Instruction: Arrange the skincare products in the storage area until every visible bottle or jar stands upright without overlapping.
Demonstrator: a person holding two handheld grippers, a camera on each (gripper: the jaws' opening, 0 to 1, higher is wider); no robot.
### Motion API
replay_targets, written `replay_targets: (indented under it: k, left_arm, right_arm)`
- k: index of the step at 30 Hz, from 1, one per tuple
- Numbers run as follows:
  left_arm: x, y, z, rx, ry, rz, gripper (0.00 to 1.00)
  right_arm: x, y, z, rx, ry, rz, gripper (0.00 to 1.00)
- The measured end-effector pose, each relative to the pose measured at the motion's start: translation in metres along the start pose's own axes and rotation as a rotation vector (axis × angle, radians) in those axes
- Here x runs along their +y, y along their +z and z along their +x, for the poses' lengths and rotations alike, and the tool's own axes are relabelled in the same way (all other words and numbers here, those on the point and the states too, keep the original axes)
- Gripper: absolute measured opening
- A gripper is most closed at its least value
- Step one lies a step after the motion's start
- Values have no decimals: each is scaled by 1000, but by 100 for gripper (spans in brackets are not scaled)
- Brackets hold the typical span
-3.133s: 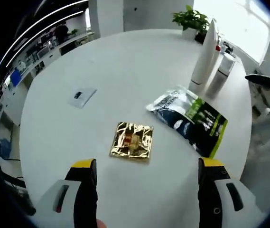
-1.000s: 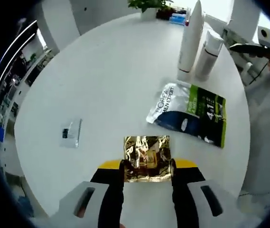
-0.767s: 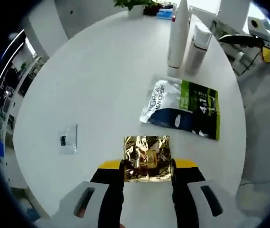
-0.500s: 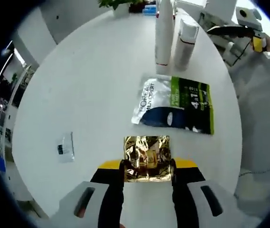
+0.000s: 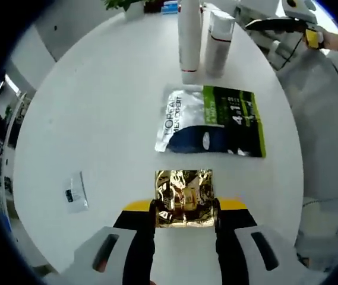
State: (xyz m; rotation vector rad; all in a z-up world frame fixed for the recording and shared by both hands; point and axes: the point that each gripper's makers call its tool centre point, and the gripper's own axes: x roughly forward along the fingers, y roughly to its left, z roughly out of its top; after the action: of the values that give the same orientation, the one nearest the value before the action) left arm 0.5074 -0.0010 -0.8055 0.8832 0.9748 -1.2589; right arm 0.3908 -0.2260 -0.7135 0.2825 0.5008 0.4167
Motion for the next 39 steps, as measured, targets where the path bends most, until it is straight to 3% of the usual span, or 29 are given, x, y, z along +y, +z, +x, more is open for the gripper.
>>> replay_targets:
  k: [39]
  left_arm:
    - [1, -1, 22, 23, -29, 44, 37]
  right_arm:
    - [-5, -2, 0, 8, -20, 18, 89]
